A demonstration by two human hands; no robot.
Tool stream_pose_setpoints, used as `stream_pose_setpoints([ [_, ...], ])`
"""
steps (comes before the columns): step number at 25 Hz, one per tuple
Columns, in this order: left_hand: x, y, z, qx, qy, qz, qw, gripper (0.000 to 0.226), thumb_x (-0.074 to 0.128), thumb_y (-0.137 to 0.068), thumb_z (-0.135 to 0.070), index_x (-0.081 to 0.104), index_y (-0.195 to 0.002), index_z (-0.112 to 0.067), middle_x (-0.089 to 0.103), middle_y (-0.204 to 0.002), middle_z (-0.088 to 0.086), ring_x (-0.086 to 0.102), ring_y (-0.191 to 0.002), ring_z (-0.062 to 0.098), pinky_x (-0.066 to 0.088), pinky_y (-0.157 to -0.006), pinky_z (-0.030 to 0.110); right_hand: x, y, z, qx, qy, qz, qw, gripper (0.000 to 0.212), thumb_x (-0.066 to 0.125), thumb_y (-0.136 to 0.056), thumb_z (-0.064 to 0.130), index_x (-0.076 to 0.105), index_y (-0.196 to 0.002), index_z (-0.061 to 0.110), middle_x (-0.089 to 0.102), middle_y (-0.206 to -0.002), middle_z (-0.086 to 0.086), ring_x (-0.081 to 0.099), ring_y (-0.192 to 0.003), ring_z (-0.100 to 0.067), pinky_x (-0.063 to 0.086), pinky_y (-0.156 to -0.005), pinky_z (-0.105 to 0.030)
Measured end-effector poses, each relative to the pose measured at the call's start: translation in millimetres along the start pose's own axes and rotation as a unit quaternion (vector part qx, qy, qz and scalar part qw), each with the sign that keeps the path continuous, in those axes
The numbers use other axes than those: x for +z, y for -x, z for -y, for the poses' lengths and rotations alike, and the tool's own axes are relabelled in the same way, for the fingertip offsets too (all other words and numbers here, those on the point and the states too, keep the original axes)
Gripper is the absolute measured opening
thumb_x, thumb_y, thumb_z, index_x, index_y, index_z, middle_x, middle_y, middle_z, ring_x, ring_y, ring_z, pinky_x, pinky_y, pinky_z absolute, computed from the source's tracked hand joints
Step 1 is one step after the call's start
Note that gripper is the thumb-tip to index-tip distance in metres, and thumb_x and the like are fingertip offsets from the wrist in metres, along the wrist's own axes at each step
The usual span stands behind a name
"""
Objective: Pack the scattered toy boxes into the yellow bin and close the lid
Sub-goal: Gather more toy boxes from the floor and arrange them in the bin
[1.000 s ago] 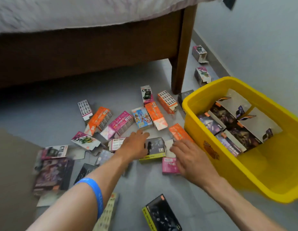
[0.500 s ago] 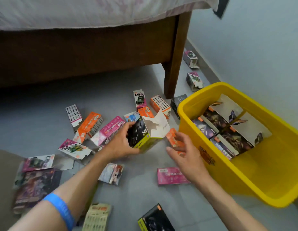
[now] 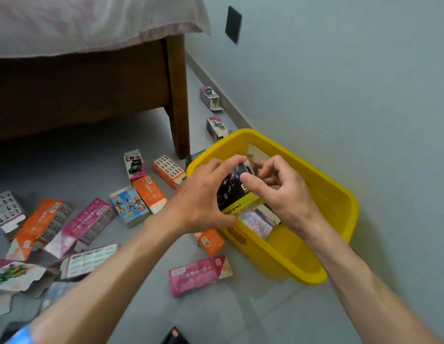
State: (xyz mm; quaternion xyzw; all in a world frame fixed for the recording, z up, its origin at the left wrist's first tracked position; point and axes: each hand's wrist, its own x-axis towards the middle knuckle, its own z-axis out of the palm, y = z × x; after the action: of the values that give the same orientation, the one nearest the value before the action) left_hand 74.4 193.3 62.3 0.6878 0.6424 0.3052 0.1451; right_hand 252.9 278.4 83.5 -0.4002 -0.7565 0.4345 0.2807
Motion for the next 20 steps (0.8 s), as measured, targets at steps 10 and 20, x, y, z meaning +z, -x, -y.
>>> stream_pose_setpoints([
  [10, 93, -48, -19, -0.036, -0.147, 0.279, 0.948, 0.046, 0.053, -0.098, -0.036, 0.048, -0.143, -0.025, 0.045, -0.149, 0.002, 0.046, -0.131, 0.026, 0.045, -0.100, 0.042, -104, -11, -63, 0.124, 0.460, 0.089, 0.875, 0.029, 0.072, -0.074, 0.023, 0.043, -0.069, 0.023, 0.053, -0.069, 0.003, 0.048, -0.063, -0.015, 0.029, -0.048, -0.028],
  [20, 110, -41, -10, -0.052, -0.181, 0.246, 0.951, 0.042, 0.038, -0.100, -0.042, 0.053, -0.136, -0.029, 0.063, -0.132, 0.005, 0.061, -0.111, 0.025, 0.036, -0.074, 0.032, -101, -29, -124, 0.104, 0.307, 0.046, 0.945, 0.036, 0.077, -0.068, 0.012, 0.042, -0.063, 0.019, 0.052, -0.073, 0.000, 0.047, -0.068, -0.023, 0.037, -0.058, -0.038],
])
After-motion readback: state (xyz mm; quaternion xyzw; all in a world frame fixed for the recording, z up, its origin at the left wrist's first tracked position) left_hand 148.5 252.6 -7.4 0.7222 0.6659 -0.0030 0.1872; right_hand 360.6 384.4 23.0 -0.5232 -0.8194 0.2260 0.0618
